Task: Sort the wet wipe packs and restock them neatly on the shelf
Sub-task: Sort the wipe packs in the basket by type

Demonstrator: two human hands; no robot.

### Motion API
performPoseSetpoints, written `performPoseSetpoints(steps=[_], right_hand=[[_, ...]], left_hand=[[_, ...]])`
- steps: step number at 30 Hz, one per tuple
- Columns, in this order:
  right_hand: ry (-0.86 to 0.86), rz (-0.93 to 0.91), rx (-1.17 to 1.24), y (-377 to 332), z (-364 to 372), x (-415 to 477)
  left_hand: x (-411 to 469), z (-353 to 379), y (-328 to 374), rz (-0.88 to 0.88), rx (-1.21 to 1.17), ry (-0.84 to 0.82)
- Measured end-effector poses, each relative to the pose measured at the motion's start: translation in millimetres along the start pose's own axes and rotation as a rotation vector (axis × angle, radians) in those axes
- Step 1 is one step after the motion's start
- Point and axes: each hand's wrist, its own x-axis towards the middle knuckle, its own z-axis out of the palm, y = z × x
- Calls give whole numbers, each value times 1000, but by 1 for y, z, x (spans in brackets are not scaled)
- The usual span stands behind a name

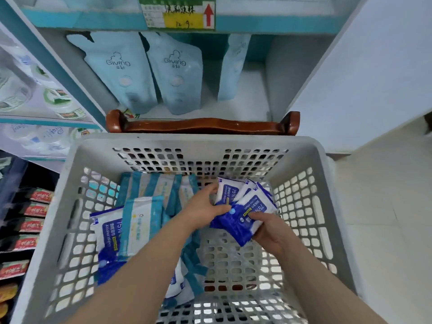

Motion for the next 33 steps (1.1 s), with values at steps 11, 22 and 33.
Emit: performPoseSetpoints(steps=[11,22,33], right_hand=[[235,-3,-212,-3,-20,57],[323,-247,-1278,-2,-5,36],[-186,-559,-1509,44,122,-43]], left_hand=[[58,36,-22,-108,77,-75],[29,25,-2,8,400,31],[-128,-92,-27,-23,571,637]])
